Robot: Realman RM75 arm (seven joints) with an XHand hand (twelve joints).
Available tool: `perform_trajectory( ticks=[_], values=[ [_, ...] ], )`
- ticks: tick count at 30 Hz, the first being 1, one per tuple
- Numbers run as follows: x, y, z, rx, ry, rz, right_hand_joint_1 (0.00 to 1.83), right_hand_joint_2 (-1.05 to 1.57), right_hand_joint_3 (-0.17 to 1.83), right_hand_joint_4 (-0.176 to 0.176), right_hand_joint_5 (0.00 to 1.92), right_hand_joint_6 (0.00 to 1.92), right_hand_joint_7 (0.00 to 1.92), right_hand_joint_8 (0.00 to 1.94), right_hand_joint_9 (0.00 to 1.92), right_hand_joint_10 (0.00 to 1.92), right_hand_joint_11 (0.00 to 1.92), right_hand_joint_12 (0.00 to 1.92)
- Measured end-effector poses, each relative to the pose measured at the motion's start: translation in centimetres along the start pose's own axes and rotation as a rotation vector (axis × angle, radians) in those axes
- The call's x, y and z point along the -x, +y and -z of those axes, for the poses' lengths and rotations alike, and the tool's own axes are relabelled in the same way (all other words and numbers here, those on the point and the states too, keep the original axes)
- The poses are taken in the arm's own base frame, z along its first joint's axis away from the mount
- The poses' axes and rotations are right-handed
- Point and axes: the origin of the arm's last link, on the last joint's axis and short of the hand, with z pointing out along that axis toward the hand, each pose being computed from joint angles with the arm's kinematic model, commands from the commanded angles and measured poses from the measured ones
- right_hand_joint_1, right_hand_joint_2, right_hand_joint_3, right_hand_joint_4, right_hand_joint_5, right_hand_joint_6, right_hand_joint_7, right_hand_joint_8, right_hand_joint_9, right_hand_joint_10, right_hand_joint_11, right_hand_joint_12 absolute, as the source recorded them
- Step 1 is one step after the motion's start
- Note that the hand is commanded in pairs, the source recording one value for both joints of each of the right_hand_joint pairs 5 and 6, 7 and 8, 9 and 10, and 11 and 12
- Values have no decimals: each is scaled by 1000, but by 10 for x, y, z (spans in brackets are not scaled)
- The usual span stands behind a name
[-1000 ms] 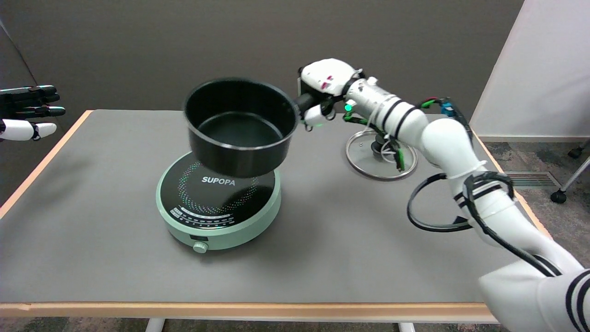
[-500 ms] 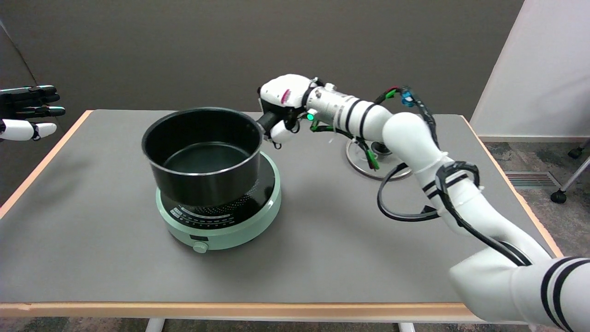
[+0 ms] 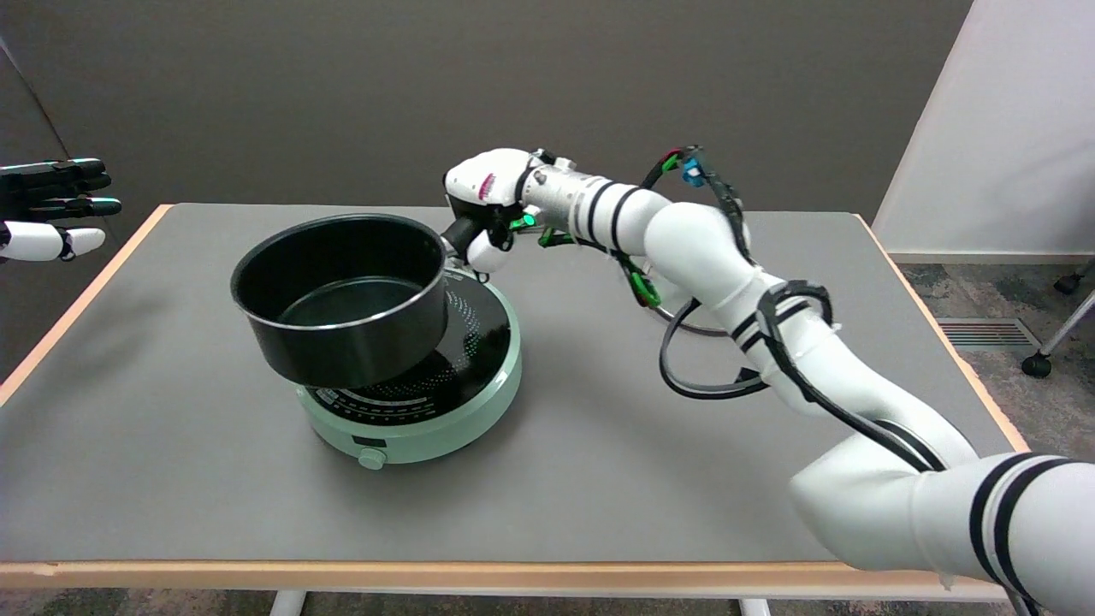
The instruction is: Place the pot onto the induction cooker.
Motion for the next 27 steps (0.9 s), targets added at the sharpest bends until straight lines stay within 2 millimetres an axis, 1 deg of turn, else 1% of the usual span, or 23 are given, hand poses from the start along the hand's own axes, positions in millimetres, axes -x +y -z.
perform_trajectory(
  ticks=[6,13,19,27],
  values=[
    [0,-6,-15,19,4,2,968,1260,688,-78,1825,1825,1825,1825,1825,1825,1825,1825],
    [-1,-12,-25,36,21,14,967,1263,688,-78,1825,1825,1825,1825,1825,1825,1825,1825],
    [-2,-14,-27,49,39,30,967,1263,690,-78,1824,1824,1824,1824,1824,1824,1824,1824],
    [5,-9,-22,75,53,41,964,1262,695,-78,1823,1823,1823,1823,1823,1823,1823,1823]
  ],
)
